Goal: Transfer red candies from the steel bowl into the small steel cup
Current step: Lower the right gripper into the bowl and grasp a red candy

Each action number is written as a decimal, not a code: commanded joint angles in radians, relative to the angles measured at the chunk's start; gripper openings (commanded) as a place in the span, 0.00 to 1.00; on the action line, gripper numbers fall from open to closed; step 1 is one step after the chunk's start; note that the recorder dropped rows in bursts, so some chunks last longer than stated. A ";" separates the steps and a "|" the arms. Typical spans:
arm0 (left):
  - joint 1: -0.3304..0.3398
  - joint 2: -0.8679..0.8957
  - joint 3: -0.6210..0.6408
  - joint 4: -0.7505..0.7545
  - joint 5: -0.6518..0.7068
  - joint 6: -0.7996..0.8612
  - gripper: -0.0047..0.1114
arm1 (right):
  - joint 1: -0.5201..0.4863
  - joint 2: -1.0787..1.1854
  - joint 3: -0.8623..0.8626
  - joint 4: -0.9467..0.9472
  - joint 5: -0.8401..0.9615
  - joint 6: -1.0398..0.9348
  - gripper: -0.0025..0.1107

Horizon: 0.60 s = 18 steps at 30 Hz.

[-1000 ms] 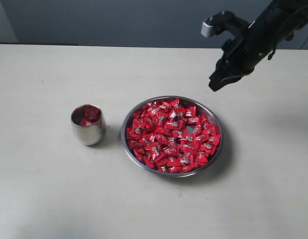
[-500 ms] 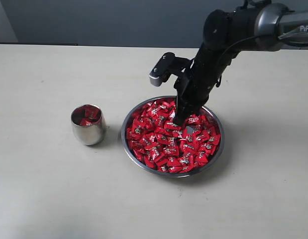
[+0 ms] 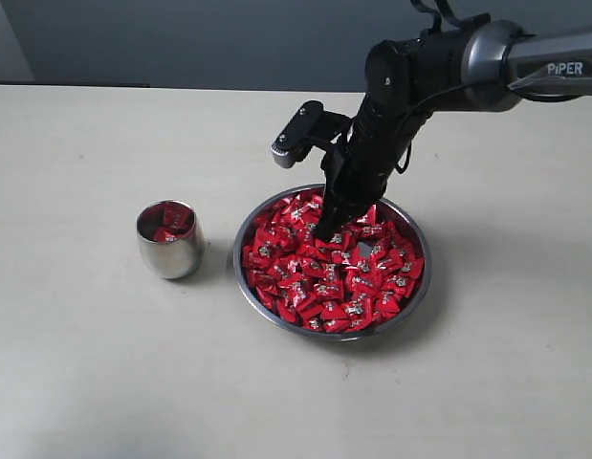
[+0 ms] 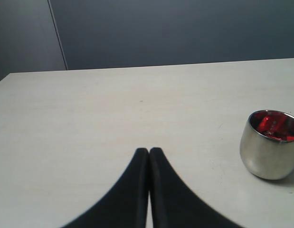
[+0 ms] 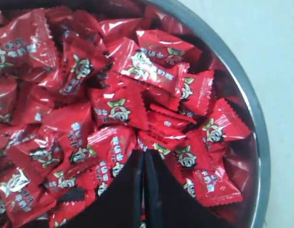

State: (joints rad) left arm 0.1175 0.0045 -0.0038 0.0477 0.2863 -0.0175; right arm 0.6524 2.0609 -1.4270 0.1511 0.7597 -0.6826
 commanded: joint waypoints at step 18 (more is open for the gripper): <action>0.001 -0.004 0.004 -0.003 -0.002 -0.002 0.04 | 0.001 0.069 -0.155 -0.126 0.064 0.416 0.04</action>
State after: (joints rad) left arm 0.1175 0.0045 -0.0038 0.0477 0.2863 -0.0175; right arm 0.6524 2.1116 -1.5661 0.0403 0.7904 -0.2950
